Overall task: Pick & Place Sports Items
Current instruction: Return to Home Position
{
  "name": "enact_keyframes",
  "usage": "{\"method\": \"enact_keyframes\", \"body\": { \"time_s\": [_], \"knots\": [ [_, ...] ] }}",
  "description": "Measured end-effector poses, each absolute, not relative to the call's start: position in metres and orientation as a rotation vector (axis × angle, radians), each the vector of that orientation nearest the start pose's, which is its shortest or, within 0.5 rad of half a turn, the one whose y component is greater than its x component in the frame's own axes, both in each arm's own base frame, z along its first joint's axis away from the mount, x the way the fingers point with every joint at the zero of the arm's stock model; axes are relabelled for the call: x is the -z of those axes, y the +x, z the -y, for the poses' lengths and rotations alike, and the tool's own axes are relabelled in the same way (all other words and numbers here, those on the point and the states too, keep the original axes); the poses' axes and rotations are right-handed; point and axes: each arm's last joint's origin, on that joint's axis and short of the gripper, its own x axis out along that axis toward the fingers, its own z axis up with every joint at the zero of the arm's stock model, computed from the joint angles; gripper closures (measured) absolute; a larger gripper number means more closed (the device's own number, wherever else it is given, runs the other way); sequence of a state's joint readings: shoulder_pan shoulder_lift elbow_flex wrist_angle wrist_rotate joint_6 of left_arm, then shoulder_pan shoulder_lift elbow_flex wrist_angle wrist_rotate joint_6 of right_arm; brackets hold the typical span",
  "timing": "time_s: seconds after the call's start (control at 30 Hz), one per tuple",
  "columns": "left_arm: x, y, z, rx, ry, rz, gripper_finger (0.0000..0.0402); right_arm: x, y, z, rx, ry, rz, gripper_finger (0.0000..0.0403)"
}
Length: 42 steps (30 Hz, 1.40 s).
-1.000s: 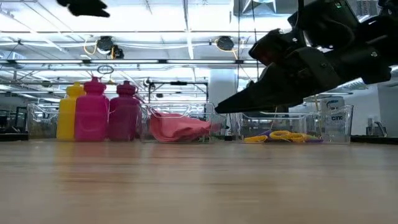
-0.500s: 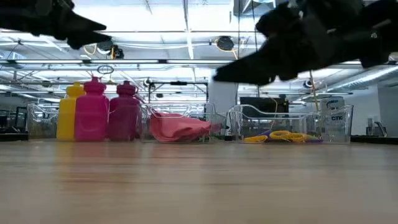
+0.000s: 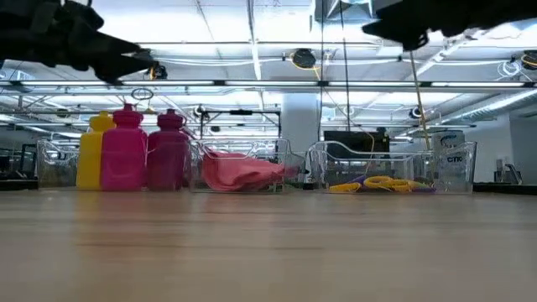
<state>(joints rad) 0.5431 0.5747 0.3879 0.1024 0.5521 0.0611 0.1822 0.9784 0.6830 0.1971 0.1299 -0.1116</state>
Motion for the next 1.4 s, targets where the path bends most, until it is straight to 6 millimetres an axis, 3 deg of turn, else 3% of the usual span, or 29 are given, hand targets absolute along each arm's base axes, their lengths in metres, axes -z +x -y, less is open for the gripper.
{"method": "enact_keyframes", "body": {
  "time_s": [0.23, 0.4, 0.57, 0.87, 1.2, 1.4],
  "knots": [
    [-0.235, 0.136, -0.050, 0.033, 0.031, -0.029, 0.0119, -0.314, 0.170, -0.028, -0.055, -0.121, -0.052, 0.0200],
    [-0.217, 0.136, -0.048, -0.058, 0.035, -0.036, 0.0119, -0.291, 0.153, -0.024, -0.053, -0.100, -0.024, 0.0200],
    [-0.220, 0.134, -0.048, -0.052, 0.058, -0.019, 0.0119, -0.271, 0.142, -0.022, -0.049, -0.069, 0.076, 0.0200],
    [-0.226, 0.103, -0.044, -0.103, 0.068, 0.001, 0.0119, -0.266, 0.113, -0.017, -0.048, -0.070, 0.111, 0.0200],
    [-0.231, 0.073, -0.030, -0.072, 0.097, 0.092, 0.0119, -0.256, 0.099, -0.014, -0.052, -0.084, 0.031, 0.0200],
    [-0.230, 0.069, -0.029, -0.081, 0.099, 0.091, 0.0119, -0.240, 0.098, -0.014, -0.029, -0.133, 0.026, 0.0200]
  ]
}}
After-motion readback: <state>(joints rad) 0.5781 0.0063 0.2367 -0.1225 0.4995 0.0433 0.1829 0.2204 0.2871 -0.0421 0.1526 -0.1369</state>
